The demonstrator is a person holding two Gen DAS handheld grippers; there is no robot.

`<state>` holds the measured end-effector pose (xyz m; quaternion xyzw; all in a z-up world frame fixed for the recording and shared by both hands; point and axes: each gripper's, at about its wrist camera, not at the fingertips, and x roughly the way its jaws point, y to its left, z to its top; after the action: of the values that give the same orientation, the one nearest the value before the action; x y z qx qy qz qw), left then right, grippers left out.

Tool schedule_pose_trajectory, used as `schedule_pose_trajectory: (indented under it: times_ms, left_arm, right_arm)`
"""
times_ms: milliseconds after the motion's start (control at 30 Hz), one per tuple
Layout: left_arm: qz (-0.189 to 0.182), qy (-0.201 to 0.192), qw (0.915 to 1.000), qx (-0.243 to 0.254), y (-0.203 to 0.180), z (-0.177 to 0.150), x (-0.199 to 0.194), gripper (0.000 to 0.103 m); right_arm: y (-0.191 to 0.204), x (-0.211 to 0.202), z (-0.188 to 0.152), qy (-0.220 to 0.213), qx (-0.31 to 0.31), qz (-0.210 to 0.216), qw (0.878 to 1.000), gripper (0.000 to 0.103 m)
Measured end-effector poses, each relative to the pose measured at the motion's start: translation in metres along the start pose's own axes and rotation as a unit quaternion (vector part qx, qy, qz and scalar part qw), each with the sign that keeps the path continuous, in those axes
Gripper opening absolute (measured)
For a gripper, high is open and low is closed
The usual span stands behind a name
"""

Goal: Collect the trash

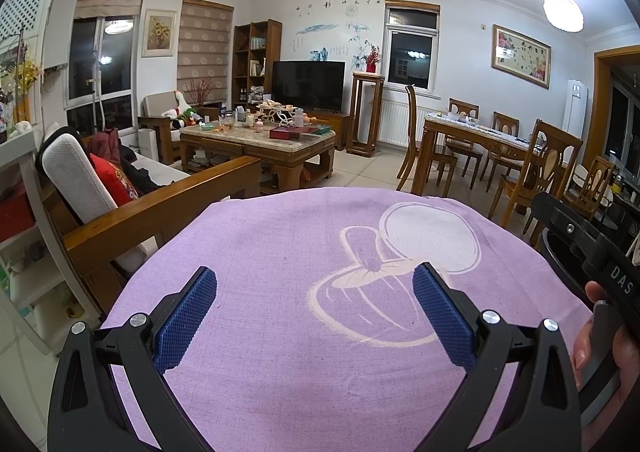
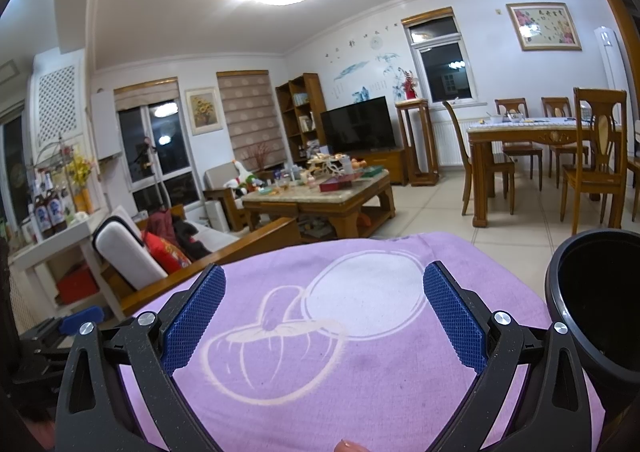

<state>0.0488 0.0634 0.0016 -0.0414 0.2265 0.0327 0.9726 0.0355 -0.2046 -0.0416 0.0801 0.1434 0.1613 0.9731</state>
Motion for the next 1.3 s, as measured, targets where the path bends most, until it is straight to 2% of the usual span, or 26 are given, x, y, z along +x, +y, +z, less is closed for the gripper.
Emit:
schedule_pose_trajectory:
  times_ms: [1300]
  left_arm:
    - [0.001,0.001,1.0000,0.001,0.0048,0.0000,0.0007,0.098]
  right_arm:
    - [0.0011,0.0029,-0.0018,0.001,0.003,0.000,1.000,0.098]
